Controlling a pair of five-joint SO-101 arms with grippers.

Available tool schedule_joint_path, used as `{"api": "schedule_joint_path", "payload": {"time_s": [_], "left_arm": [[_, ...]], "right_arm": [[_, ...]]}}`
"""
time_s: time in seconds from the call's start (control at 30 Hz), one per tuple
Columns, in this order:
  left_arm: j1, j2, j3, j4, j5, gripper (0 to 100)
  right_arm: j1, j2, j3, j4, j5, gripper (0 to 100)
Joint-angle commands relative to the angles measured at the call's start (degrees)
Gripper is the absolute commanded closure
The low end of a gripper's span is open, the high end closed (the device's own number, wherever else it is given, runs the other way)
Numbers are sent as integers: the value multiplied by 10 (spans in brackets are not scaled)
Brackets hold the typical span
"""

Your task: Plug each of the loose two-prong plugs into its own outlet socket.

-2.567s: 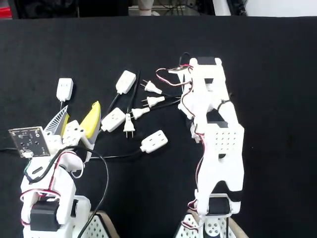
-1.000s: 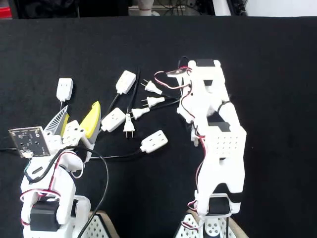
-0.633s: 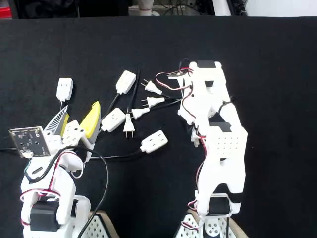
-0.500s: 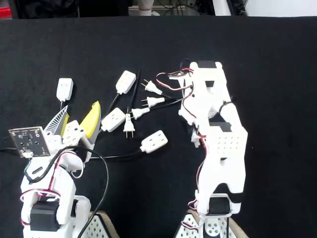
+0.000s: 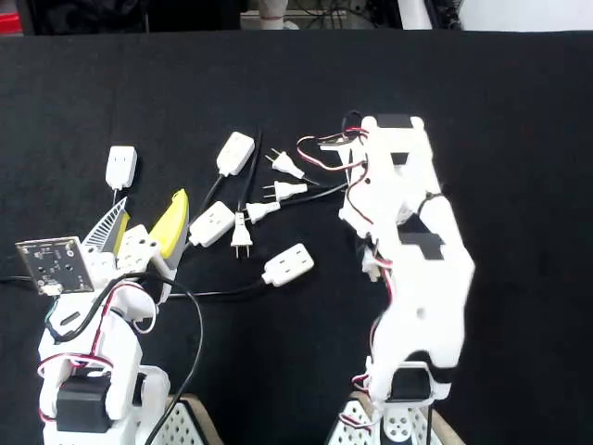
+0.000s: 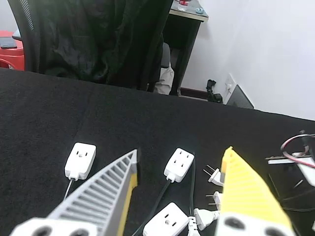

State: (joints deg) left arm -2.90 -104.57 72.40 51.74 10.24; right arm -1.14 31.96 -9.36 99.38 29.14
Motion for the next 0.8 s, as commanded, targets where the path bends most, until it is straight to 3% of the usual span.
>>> {"api": "schedule_joint_path", "payload": {"time_s": [0.0, 0.17, 0.43, 0.77], "left_arm": [[-2, 2, -4, -11, -4, 731], [-1, 2, -4, -11, -4, 733], [0, 2, 5, -14, -4, 733], [0, 2, 5, -14, -3, 733]], "right_arm": [[3, -164, 71, -11, 18, 987], [-25, -342, 177, -68, 18, 987], [-166, -554, 296, -120, -25, 987], [-178, -731, 300, -59, -43, 987]]}}
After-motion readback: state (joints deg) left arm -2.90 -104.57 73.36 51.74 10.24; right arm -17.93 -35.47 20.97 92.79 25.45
